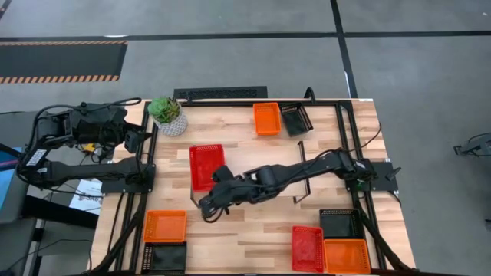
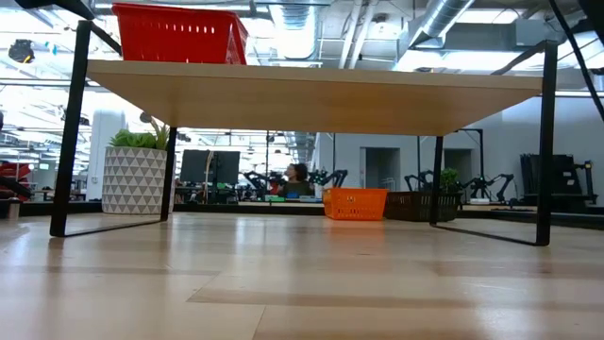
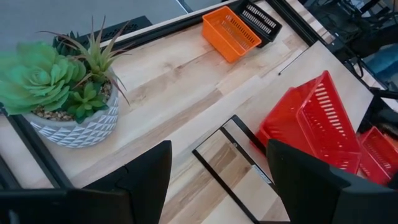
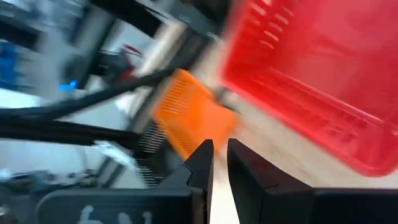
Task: Stack baskets on shelf by color
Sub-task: Stack the left red bin on top of the other red bin on the shelf
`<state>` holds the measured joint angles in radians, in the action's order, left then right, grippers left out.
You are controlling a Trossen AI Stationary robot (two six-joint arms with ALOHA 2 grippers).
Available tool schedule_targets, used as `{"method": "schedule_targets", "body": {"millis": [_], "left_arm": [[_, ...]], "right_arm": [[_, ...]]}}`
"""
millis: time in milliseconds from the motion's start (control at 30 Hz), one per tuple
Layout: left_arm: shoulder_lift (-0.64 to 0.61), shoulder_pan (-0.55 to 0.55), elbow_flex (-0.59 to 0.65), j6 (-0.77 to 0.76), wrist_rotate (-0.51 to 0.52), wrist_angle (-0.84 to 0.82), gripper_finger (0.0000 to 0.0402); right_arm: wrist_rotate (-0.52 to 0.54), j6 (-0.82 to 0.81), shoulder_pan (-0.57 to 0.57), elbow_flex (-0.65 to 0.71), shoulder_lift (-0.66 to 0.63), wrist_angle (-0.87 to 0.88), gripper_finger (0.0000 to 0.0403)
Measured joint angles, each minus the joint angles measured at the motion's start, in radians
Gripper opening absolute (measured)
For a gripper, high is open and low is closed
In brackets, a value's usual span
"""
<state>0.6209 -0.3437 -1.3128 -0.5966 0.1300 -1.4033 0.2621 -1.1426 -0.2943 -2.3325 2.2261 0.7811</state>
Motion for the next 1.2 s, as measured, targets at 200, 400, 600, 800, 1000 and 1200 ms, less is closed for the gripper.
{"method": "schedule_targets", "body": {"millis": [200,400,600,800,1000,1200], "left_arm": [[0.0,0.0,0.0,0.001,0.031,0.0,0.0249],[0.0,0.0,0.0,0.002,0.035,0.0,0.0249],[0.0,0.0,0.0,0.002,0.036,0.0,0.0249],[0.0,0.0,0.0,0.002,0.043,0.001,0.0249],[0.0,0.0,0.0,0.003,0.081,0.001,0.0249],[0.0,0.0,0.0,0.003,0.092,0.002,0.0249]], "right_arm": [[0.197,0.167,0.049,-0.005,-0.089,-0.018,0.0062],[0.213,0.307,0.168,-0.003,-0.105,-0.019,0.0053],[0.147,0.338,0.241,0.0,-0.076,-0.001,0.0045],[0.129,0.361,0.251,-0.003,-0.063,0.009,0.0038],[0.133,0.367,0.246,-0.007,-0.039,0.023,0.0028],[0.156,0.395,0.244,-0.003,-0.003,0.043,0.002]]}}
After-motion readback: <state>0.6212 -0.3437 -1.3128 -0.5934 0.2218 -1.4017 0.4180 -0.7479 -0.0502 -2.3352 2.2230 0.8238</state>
